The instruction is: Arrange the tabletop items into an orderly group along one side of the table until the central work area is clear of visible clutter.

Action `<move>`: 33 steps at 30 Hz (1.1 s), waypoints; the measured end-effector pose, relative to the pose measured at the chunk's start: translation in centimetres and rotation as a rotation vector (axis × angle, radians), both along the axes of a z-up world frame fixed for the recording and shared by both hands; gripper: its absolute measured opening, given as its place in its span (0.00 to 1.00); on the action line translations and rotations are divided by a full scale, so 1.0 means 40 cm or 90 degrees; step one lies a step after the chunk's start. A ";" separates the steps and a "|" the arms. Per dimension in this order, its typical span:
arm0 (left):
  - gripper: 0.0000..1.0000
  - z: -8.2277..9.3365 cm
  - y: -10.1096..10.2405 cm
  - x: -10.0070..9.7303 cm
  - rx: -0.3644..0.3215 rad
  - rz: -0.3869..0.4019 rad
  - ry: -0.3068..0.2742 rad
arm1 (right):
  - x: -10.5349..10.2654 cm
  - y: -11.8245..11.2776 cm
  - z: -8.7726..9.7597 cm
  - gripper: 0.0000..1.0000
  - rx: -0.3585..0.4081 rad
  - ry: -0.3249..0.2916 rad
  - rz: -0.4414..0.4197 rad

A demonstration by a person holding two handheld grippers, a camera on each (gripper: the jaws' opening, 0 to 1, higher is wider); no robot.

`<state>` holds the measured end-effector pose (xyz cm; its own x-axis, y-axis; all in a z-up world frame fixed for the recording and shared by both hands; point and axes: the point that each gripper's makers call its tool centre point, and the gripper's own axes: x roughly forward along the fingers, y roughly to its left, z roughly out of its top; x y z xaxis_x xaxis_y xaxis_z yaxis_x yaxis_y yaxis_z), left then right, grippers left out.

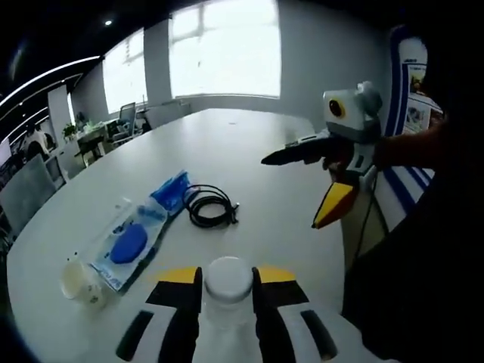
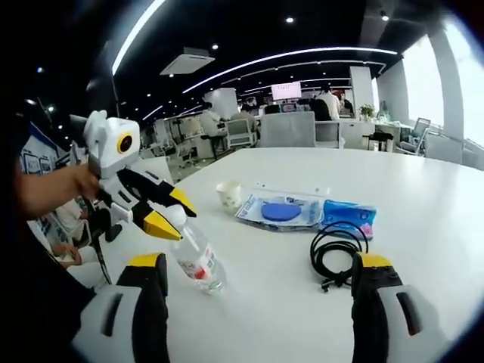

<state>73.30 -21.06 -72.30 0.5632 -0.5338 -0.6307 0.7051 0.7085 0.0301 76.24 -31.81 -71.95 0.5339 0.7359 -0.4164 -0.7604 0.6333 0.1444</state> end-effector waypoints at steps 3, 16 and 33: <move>0.22 -0.002 -0.001 0.001 0.009 -0.008 -0.001 | 0.002 -0.008 -0.013 0.97 0.000 0.010 -0.008; 0.20 -0.005 -0.007 -0.009 0.023 -0.037 0.031 | -0.002 -0.023 -0.036 0.96 -0.009 0.022 -0.019; 0.20 0.083 0.146 0.044 0.040 -0.006 0.011 | 0.014 -0.018 -0.025 0.96 -0.008 0.013 -0.023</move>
<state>75.06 -15.22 -68.99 0.5466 -0.4979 -0.6734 0.7127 0.6987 0.0619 76.81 -32.52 -72.94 0.5513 0.7112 -0.4363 -0.7338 0.6621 0.1520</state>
